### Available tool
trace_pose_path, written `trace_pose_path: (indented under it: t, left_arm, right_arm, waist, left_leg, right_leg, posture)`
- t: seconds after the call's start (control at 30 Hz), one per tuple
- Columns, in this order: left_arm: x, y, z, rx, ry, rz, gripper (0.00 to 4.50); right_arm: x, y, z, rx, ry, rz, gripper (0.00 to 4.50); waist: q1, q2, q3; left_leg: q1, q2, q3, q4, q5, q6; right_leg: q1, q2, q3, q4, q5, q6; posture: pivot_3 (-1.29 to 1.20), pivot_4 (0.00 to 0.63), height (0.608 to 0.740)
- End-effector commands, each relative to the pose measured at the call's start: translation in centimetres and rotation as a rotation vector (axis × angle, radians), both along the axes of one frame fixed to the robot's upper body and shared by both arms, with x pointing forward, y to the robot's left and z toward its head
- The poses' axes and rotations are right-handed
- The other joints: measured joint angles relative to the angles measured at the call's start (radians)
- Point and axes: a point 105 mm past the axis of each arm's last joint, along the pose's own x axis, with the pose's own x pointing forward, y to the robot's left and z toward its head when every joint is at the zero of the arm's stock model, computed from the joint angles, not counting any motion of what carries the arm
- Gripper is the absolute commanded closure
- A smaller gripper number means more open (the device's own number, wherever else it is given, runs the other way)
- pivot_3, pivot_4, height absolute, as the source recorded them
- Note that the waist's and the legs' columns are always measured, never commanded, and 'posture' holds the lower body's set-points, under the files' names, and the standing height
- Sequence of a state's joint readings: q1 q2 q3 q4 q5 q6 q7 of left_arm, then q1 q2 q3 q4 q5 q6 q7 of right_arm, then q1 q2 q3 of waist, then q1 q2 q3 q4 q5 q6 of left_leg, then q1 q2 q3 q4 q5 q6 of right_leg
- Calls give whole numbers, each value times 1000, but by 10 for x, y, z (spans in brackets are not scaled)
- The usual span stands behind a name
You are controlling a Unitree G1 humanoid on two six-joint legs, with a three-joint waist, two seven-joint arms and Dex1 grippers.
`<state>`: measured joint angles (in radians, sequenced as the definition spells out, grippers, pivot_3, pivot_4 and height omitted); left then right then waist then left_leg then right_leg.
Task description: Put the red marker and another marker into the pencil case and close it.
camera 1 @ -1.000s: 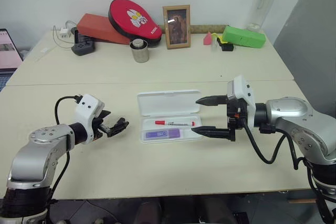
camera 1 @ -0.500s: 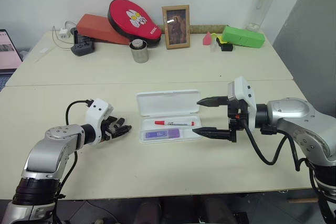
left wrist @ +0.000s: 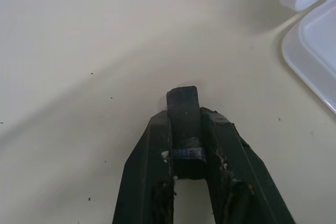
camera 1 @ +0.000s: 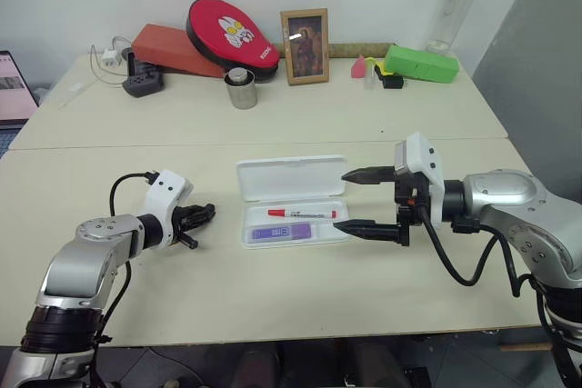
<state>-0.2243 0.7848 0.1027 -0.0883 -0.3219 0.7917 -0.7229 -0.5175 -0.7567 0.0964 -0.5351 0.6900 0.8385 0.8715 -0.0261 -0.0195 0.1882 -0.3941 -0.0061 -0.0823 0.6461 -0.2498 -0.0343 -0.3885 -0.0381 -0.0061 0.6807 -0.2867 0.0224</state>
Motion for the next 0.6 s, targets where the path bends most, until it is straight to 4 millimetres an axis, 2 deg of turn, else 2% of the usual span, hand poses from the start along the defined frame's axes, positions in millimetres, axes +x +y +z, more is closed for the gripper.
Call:
trace_pose_path:
  t: [0.03, 0.1, 0.2, 0.3, 0.37, 0.6]
  left_arm:
    - [-5, 3, 12, 50, -22, -64, 4047]
    - [-8, -5, 21, 68, -51, -143, 4048]
    - [-35, -58, 55, -30, -108, -478, 4048]
    - [-44, -94, 70, -68, -129, -639, 4048]
    - [-44, -118, 67, -52, -129, -729, 4048]
    - [-30, -161, 47, -21, -117, -860, 4048]
  right_arm:
    - [-3, -4, 10, 22, -47, 0, 0]
    - [-4, -6, 11, 24, -47, -3, 0]
    - [-7, -14, 14, 35, -60, -15, 0]
    - [-8, -22, 17, 40, -79, -42, 0]
    - [-6, -29, 13, 20, -82, -90, 0]
    - [-6, -37, 9, 21, -90, -175, 0]
  waist:
    - [-2, 0, 0]
    - [-2, 0, 0]
    - [-1, 0, 0]
    - [10, 0, 0]
    - [17, 0, 0]
    - [13, 0, 0]
  left_leg:
    - [0, 0, 0, 0, 0, 0]
    - [0, 0, 0, 0, 0, 0]
    - [-1, 0, 0, 0, 0, 0]
    - [-3, -1, 0, 0, 0, 0]
    - [-3, -2, 1, 1, 0, 0]
    - [-2, -1, 4, 1, 0, 0]
  right_leg:
    - [0, 0, 0, 0, 0, 0]
    - [0, 0, 0, 0, 0, 0]
    - [0, 0, 0, -1, 0, 0]
    - [0, -1, -1, -2, 0, 0]
    - [0, -1, -1, -1, 0, 0]
    - [0, 2, -1, 0, 0, 0]
  posture:
    - [0, 150, 740]
    - [0, 150, 740]
    - [0, 150, 740]
    - [0, 150, 740]
    - [0, 150, 740]
    - [0, 150, 740]
